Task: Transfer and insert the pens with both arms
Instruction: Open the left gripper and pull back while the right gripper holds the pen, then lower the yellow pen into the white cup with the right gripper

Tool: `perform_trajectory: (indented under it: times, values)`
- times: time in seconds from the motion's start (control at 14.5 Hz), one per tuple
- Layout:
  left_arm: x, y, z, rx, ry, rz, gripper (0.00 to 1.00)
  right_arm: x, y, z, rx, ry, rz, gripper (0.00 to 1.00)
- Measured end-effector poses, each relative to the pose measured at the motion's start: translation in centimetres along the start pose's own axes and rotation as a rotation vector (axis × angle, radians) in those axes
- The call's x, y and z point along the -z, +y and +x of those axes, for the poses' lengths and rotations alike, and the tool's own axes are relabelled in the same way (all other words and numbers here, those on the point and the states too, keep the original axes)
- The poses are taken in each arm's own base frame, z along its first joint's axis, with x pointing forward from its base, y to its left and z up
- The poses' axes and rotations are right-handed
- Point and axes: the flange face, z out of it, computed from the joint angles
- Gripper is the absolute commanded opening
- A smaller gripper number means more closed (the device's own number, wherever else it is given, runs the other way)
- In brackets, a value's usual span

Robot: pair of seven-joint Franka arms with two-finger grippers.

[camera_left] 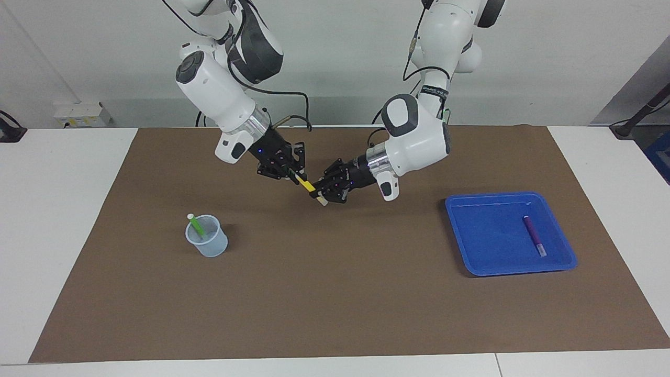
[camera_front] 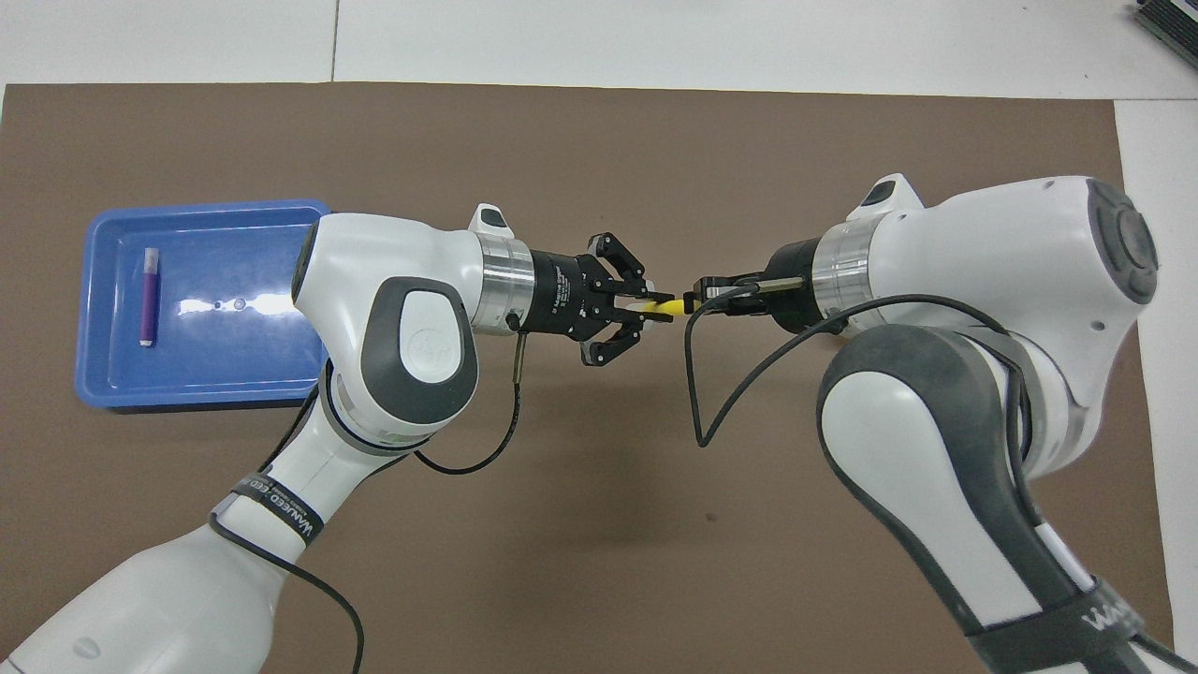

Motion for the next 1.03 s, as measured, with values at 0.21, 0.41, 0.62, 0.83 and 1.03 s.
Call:
perform_trajectory:
  times: [0.21, 0.41, 0.62, 0.83, 1.03]
  values:
    - [1.4, 0.0, -1.8, -0.013, -0.008, -0.022, 1.0, 0.3, 0.4, 0.2, -0.006, 0.007, -0.001, 0.0]
    - [2.0, 0.1, -2.2, -0.017, -0.004, -0.03, 1.0, 1.2, 1.5, 0.8, -0.01, 0.022, -0.024, 0.0]
    - [2.8, 0.2, -1.6, -0.112, 0.103, 0.013, 1.0, 3.8, 3.8, 1.7, 0.012, 0.006, -0.114, 0.0]
    - [4.7, 0.4, -0.2, -0.303, 0.308, 0.117, 1.0, 6.4, 6.5, 2.1, 0.032, -0.034, -0.23, 0.0]
    - [7.6, 0.5, 0.7, -0.429, 0.404, 0.198, 1.0, 8.2, 9.9, 2.0, 0.08, -0.087, -0.347, 0.0]
